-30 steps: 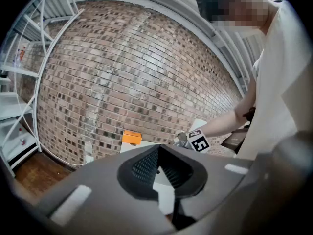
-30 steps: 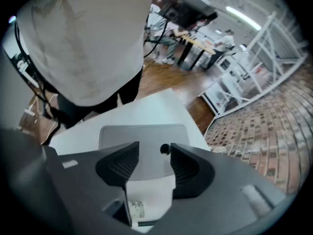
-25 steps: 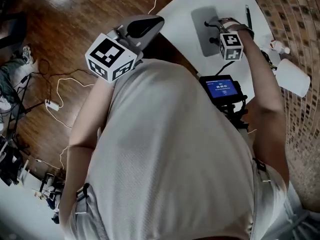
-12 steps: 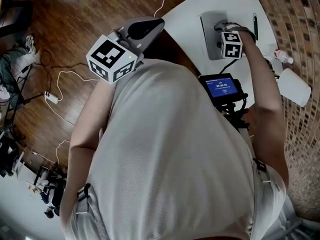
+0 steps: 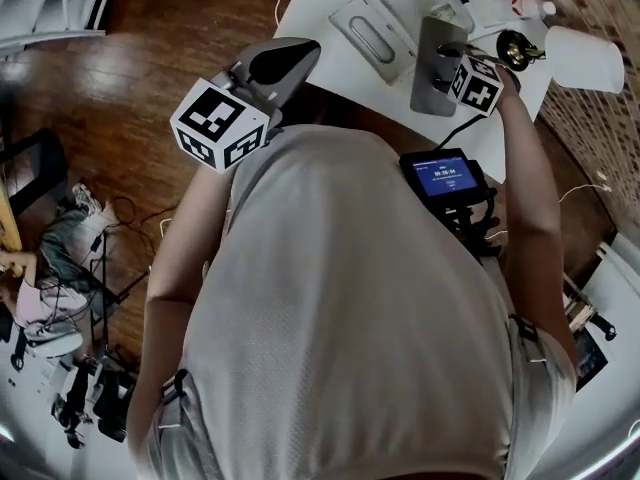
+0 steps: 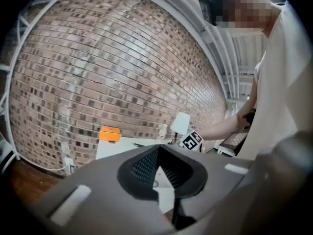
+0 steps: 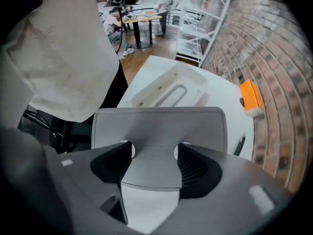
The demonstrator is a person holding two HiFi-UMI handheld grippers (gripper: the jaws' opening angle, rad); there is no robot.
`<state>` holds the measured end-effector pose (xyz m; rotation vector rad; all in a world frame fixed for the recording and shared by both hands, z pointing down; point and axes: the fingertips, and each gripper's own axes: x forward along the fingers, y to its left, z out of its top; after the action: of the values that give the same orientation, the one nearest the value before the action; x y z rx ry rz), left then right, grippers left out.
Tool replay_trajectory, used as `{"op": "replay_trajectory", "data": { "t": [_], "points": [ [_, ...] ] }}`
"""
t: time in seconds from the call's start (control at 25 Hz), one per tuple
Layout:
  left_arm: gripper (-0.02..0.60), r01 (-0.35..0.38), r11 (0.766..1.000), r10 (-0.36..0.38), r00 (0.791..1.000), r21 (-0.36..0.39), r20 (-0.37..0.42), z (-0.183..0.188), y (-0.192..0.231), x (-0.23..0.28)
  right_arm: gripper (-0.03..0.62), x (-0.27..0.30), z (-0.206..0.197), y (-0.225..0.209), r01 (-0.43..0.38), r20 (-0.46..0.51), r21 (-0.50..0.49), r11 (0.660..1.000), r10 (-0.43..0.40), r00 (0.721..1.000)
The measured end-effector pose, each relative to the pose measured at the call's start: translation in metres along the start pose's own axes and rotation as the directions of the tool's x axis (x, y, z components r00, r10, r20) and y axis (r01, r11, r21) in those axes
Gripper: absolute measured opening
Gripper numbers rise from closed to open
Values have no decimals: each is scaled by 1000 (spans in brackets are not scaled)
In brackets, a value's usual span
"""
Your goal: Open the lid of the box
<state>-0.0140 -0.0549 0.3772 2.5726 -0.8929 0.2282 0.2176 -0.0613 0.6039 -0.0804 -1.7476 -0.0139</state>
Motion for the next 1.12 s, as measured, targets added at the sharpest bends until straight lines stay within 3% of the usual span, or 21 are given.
{"op": "replay_trajectory", "data": {
  "t": [0.12,0.24,0.4,0.8,1.04,1.12],
  "points": [
    [0,-120,992,123,989,-48,84,-2,0,-30,298,13,1,-23,-17,-93,-82,997,10,996],
    [0,-95,995,98,992,-42,75,5,-2,-32,298,33,-12,-16,-31,-149,-27,999,26,988],
    [0,-69,997,70,997,-15,38,13,-10,-23,298,41,-25,-16,-24,-151,27,999,28,988],
    [0,-89,996,89,996,0,6,15,-18,-34,305,53,-29,-7,-53,-183,25,998,57,981],
    [0,-81,997,81,996,-1,22,14,-12,-34,301,41,-30,-15,17,-162,31,999,-12,987],
    [0,-82,997,82,996,-5,30,11,-6,-33,288,23,-17,-24,69,-99,43,997,-64,993]
  ]
}}
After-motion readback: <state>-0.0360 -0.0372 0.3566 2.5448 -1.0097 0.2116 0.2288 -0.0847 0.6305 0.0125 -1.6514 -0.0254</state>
